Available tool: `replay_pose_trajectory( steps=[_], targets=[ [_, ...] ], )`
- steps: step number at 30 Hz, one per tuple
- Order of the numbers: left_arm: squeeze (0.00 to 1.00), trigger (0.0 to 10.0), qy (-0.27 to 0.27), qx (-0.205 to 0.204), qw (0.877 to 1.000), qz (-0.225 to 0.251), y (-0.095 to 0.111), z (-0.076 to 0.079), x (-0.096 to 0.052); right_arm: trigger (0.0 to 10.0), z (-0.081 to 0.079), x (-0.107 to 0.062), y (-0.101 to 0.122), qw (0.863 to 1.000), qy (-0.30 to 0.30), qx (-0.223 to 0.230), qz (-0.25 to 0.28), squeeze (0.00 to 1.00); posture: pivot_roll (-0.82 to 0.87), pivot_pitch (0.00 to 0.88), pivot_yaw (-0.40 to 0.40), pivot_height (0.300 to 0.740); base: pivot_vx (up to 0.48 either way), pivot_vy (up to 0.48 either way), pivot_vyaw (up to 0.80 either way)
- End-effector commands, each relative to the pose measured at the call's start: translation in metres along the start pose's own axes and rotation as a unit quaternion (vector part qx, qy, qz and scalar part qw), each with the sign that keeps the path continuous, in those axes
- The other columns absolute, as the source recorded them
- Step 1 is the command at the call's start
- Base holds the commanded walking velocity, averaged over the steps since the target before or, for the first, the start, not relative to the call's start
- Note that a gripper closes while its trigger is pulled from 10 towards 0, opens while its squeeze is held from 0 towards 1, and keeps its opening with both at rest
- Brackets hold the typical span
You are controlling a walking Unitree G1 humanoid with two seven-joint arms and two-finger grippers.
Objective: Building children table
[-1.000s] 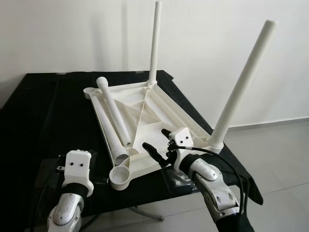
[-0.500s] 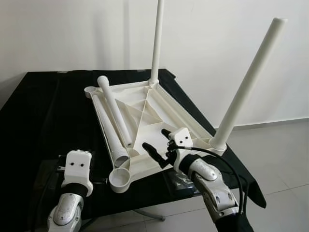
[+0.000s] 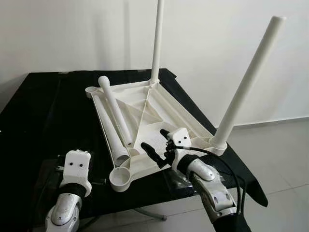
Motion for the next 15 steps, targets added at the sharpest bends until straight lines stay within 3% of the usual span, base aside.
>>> replay_pose_trajectory(
  steps=[1, 15],
  targets=[
    [0.0, 10.0, 0.001, 0.004, 1.0, -0.017, -0.0056, -0.0058, -0.0007, 10.0, -0.0037, 0.0035, 0.0007, 1.0, 0.004, 0.002, -0.002, 0.0, -0.23, 0.005, -0.027, 0.74, 0.0, 0.0, 0.0],
    [0.0, 10.0, 0.001, 0.006, 1.0, -0.02, -0.0044, -0.0095, 0.0001, 10.0, -0.0054, 0.0039, 0.0028, 1.0, -0.003, 0.005, 0.002, 0.0, -0.22, 0.015, -0.017, 0.74, 0.0, 0.0, 0.0]
  ],
)
Point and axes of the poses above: a point about 5 cm out from each wrist's last joint towards the gripper, its own x axis pointing out of the wrist towards the gripper, its own y axis along the axis of the wrist's last joint, z = x × y, the point moved 3 cm from there along x, pointing out of the wrist towards the gripper, and after that the axes turned 13 degrees about -x, right-handed, at the moved point
